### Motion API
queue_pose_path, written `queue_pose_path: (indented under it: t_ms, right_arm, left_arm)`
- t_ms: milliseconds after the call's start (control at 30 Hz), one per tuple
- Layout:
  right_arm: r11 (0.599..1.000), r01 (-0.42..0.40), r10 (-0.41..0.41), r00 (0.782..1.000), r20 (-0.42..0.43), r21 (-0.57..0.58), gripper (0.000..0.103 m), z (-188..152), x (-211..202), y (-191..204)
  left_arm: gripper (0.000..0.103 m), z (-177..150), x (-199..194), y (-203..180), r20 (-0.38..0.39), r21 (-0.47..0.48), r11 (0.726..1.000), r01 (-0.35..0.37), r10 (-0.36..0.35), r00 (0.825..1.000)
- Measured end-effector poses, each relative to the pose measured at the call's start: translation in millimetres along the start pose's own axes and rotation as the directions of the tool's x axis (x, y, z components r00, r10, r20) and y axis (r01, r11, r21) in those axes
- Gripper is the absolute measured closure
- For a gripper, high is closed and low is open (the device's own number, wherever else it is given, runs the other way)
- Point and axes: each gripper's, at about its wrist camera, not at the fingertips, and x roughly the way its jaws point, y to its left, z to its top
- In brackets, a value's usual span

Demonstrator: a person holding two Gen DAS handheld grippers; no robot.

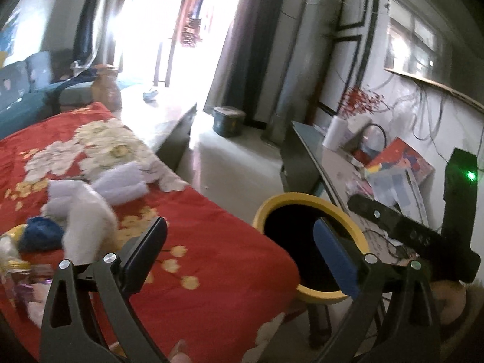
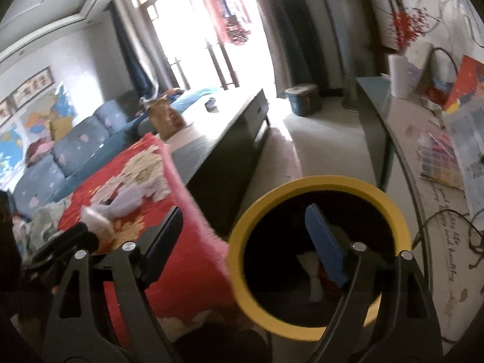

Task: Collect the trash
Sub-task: 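Move both tools back over the trash on the bedspread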

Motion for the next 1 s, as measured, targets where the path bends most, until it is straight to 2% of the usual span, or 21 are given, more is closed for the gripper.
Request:
queue_pose_path:
  t_ms: [267, 600, 833, 1000]
  right_arm:
    - [0.993, -0.083, 0.08, 0.996, -0.028, -0.09, 0.027, -5, 0, 37]
    - [0.964, -0.187, 0.172, 0.981, -0.091, -0.188, 0.026, -19, 1, 84]
    - [0.925, -0.277, 0.247, 0.958, -0.144, -0.258, 0.026, -29, 3, 124]
    - [0.878, -0.354, 0.303, 0.932, -0.198, -0.322, 0.023, -40, 3, 154]
  left_arm:
    - [0.008, -1, -24, 32, 0.051, -0.041, 0.996, -0.076, 0.078, 0.996]
    - [0.008, 1, -50, 62, 0.096, -0.082, 0.983, -0.166, 0.174, 0.98]
    - [0.008, 2, -64, 87, 0.107, -0.134, 0.967, -0.219, 0.233, 0.967]
    - [0.008, 3, -75, 110, 0.109, -0.188, 0.948, -0.256, 0.279, 0.954]
